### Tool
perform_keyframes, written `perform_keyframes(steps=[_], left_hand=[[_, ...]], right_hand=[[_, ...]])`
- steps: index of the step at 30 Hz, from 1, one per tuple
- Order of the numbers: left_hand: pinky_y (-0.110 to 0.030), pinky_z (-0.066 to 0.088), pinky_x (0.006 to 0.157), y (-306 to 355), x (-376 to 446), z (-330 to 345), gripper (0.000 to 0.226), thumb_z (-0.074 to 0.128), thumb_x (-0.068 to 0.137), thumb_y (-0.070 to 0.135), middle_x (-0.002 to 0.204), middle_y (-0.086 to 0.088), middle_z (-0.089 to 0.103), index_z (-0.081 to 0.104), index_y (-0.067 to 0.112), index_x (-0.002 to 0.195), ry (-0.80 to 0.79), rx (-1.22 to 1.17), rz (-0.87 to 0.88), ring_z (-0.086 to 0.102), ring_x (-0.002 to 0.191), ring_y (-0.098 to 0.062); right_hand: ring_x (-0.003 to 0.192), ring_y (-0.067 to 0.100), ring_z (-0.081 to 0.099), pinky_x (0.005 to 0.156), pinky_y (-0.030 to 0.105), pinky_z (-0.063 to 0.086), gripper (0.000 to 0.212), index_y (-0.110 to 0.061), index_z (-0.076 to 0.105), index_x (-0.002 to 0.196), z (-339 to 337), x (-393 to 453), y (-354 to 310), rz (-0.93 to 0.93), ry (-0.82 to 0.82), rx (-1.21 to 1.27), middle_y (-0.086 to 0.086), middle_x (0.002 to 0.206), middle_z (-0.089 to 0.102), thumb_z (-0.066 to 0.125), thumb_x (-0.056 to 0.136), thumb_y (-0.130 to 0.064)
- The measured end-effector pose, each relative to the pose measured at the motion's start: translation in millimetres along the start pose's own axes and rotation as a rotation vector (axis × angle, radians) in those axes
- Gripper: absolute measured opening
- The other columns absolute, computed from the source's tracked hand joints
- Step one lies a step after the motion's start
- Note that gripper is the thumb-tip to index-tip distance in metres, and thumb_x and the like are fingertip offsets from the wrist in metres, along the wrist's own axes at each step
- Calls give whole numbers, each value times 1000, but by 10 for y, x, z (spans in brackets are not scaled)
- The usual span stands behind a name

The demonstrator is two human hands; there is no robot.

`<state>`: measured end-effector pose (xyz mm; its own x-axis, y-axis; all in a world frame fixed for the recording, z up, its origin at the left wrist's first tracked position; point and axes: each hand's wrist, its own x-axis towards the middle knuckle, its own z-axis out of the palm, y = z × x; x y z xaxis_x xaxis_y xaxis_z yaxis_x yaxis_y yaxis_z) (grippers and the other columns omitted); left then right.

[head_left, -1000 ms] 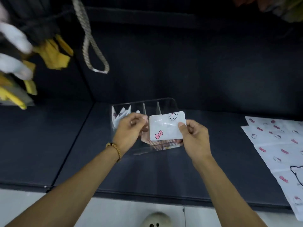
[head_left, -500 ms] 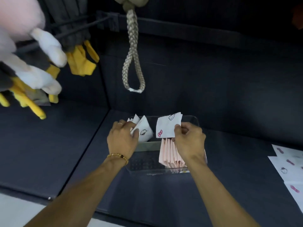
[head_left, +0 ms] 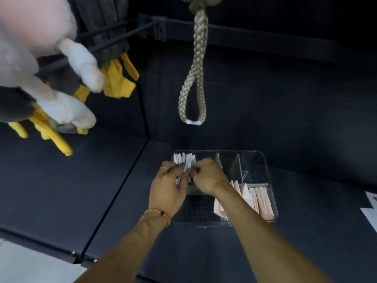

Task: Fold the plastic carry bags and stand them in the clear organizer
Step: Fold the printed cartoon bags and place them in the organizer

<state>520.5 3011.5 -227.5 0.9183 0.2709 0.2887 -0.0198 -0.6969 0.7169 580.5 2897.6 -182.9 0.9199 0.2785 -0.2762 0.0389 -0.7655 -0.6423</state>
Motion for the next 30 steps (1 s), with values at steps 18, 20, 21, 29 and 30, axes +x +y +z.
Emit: perform_keyframes(steps=[18, 20, 21, 29, 30], left_hand=[[-33, 52, 90, 1251, -874, 238, 19, 55, 92, 12, 87, 16, 71, 70, 19, 100, -162, -820, -452, 67, 92, -8], [-33, 51, 91, 1430, -1080, 495, 20, 54, 92, 11, 93, 9, 71, 70, 20, 99, -253, -826, -446, 67, 91, -8], [-34, 50, 92, 1520, -1178, 640, 20, 54, 93, 11, 99, 4, 70, 70, 21, 99, -305, -825, -447, 66, 93, -11], [-26, 51, 78, 2124, -1802, 1843, 21, 54, 94, 11, 100, 4, 68, 67, 27, 91, -619, -757, -389, 65, 95, -10], [-27, 51, 79, 2189, -1851, 1970, 20, 54, 94, 14, 101, 5, 68, 66, 29, 91, -652, -734, -373, 65, 94, -9]], right_hand=[[94, 16, 65, 91, 43, 53, 15, -24, 66, 98, -953, -1355, 1393, 238, 792, 615, -5, 95, 68, 52, 94, -22], [95, 16, 64, 91, 41, 52, 13, -26, 64, 97, -1087, -1682, 1811, 331, 855, 619, -4, 97, 68, 51, 95, -25], [95, 17, 63, 91, 40, 52, 13, -26, 63, 98, -1151, -1861, 2034, 381, 890, 603, -2, 98, 68, 50, 96, -25], [127, 29, 49, 104, 36, 38, 49, -13, 47, 138, -1365, -3306, 3844, 824, 889, 249, 11, 140, 51, 55, 94, -34], [132, 29, 43, 108, 39, 35, 58, -14, 41, 142, -1386, -3448, 4016, 837, 829, 202, 11, 146, 44, 59, 91, -36]])
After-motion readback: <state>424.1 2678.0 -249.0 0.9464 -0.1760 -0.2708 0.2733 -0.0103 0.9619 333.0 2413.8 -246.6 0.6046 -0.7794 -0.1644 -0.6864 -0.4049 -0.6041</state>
